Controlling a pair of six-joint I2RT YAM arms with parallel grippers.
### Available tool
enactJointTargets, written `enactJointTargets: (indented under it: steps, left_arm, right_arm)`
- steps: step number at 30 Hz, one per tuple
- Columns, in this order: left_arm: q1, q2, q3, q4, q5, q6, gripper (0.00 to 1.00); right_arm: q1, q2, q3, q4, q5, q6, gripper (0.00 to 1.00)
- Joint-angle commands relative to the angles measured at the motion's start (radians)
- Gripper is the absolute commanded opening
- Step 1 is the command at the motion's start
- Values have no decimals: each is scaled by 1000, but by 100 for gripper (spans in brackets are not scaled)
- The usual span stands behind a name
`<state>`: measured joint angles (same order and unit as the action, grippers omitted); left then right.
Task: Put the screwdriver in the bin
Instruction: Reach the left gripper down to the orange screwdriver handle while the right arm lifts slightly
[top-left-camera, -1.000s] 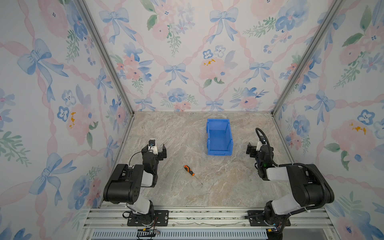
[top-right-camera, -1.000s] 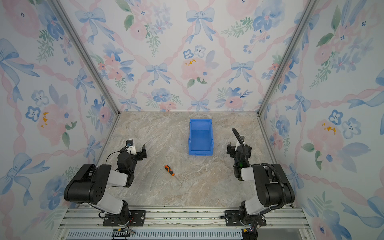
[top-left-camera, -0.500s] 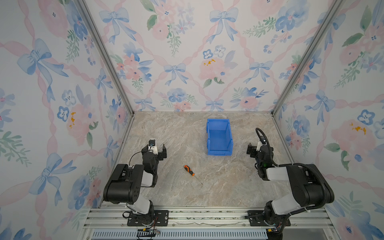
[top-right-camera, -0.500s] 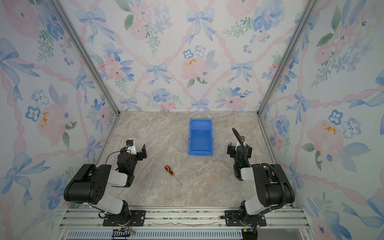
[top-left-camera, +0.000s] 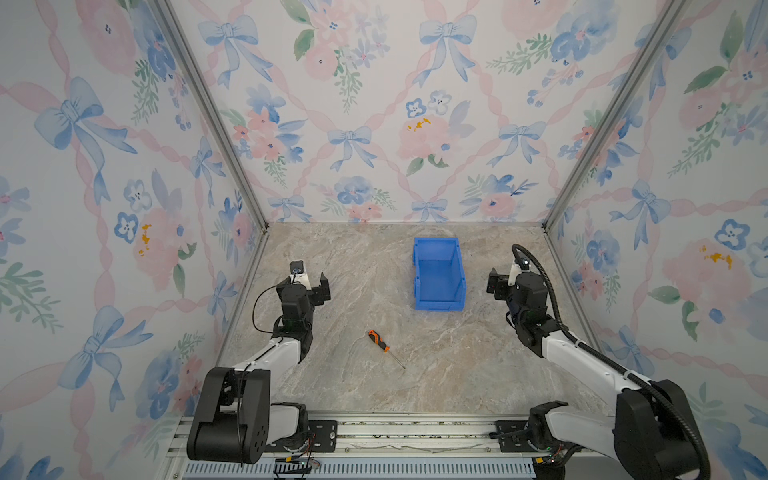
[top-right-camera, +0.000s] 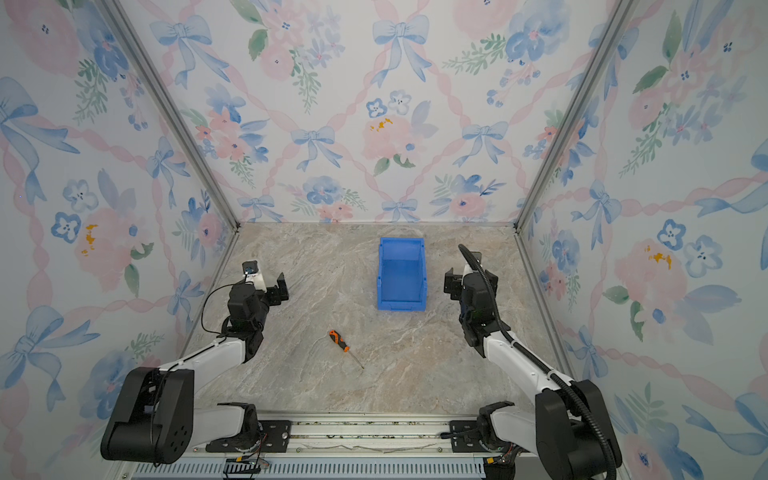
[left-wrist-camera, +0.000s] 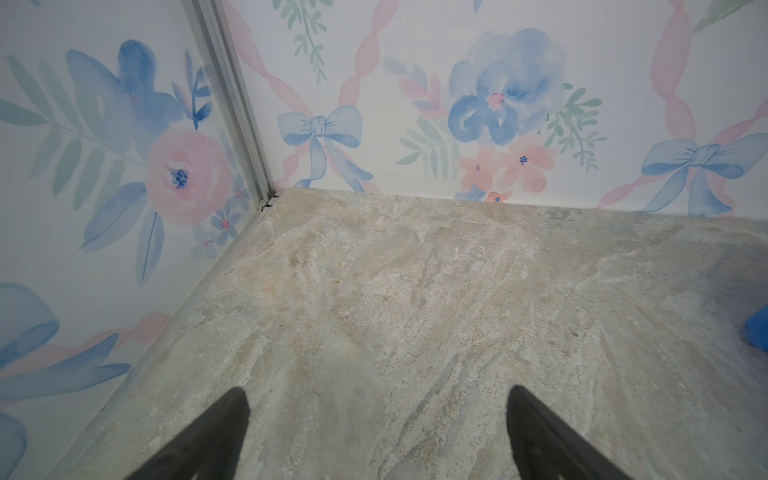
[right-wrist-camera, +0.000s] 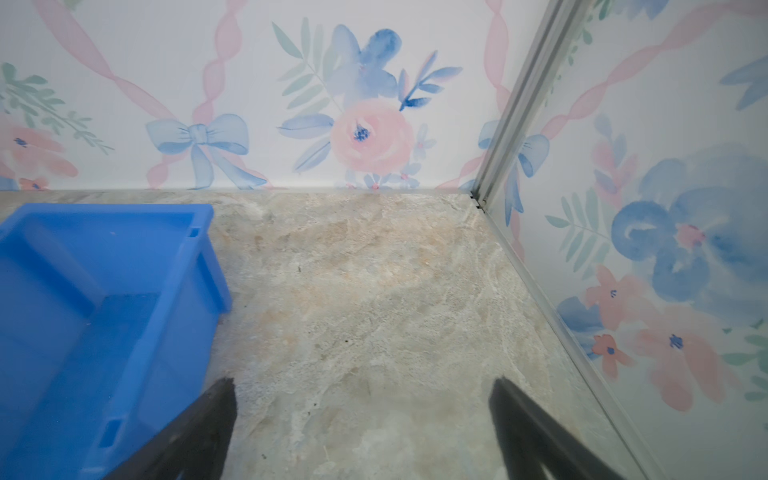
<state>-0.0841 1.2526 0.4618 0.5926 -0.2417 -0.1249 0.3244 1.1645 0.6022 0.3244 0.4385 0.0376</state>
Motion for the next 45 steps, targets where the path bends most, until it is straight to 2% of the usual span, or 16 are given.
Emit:
enactJointTargets:
  steps: [1,4,8,11,14,19,26,35,45]
  left_arm:
    - [-52,-33,87,-296,-68,-123,98]
    - [-113,-52,167,-468,-77,-207,97]
    - [-160,-45,266,-673,50,-334,97]
    - [-211,-28,323,-767,115,-417,97]
    - [-266,11,348,-841,155,-490,97]
    - [-418,91,404,-983,40,-608,97]
    - [-523,142,371,-1045,14,-835,97]
    - [-624,265,380,-1068,-24,-937,95]
    - [-720,383,422,-1072,-47,-1015,76]
  right_arm:
    - [105,-62,38,-220,111,55,97]
    - [178,-78,115,-386,173,162,97]
    - [244,-47,228,-601,198,300,97]
    - [277,-23,288,-673,170,352,97]
    - [314,-1,335,-718,128,345,97]
    - [336,96,461,-884,30,337,97]
    - [397,85,461,-912,-3,276,97]
    - [422,-15,397,-935,-33,256,97]
    - [414,-96,360,-945,16,180,97]
